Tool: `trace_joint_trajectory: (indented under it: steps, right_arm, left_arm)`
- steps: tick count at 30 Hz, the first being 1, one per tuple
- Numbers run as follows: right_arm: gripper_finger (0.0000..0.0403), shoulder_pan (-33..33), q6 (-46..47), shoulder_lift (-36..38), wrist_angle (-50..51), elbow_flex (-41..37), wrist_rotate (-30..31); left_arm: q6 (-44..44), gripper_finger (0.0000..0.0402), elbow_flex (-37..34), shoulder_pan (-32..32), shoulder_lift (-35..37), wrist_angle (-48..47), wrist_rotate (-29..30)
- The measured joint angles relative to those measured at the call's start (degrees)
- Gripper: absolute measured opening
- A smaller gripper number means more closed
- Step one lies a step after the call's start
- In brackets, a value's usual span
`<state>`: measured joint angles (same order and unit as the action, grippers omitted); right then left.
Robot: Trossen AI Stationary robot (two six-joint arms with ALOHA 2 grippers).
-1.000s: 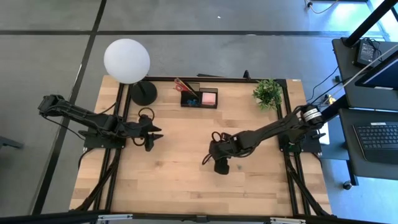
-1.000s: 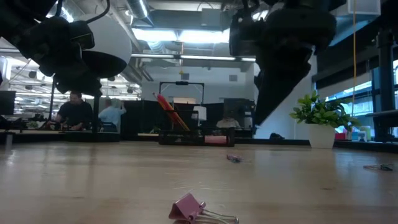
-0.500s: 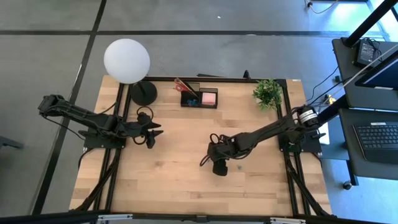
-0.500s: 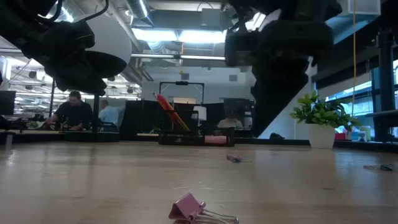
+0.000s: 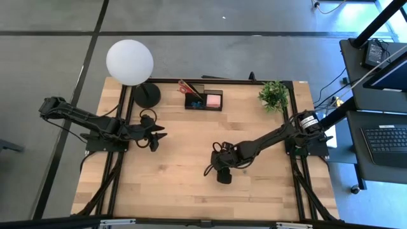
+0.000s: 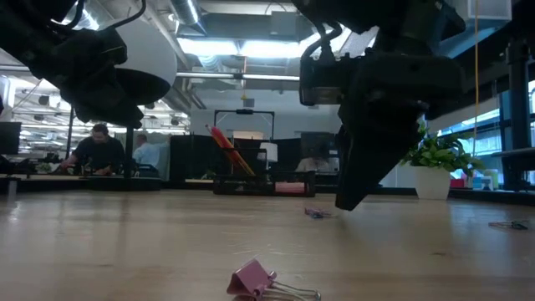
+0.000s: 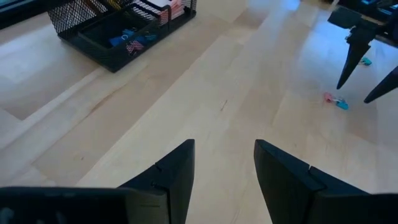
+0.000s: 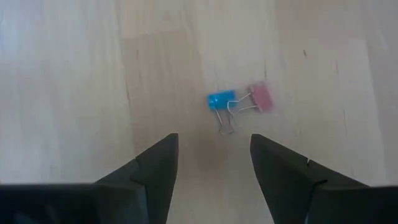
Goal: Pick and place office supplies into organizer
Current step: Put the blue binder clip into the black desk organizer
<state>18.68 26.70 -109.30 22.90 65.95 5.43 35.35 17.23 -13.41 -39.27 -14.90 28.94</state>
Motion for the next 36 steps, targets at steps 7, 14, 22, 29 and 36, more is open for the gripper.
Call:
trace_joint_trajectory:
  steps: [7, 14, 22, 29, 36]
  right_arm:
    - [0.0204, -0.15, -0.30, -1.44, -1.43, 0.09, 0.10]
    - [0.0204, -0.15, -0.31, -1.83, -1.79, 0.13, 0.15]
    - [0.0188, -0.64, -3.30, -3.38, -2.59, 0.28, 0.99]
    - [0.0124, -0.73, -4.42, -4.33, -2.45, 0.33, 1.73]
    - [0.0067, -0.79, -4.51, -4.37, -1.34, 0.27, 1.53]
  left_arm:
    - [-0.01, 0.0159, 0.00, 0.00, 0.00, -0.04, 0.34]
    - [0.06, 0.0159, 0.00, 0.00, 0.00, -0.13, 0.97]
    - [0.52, 0.0159, 0.00, 0.00, 0.00, -0.11, 1.70]
    - [0.96, 0.0159, 0.00, 0.00, 0.00, -0.12, 1.71]
    - [1.46, 0.0159, 0.00, 0.00, 0.00, -0.13, 1.69]
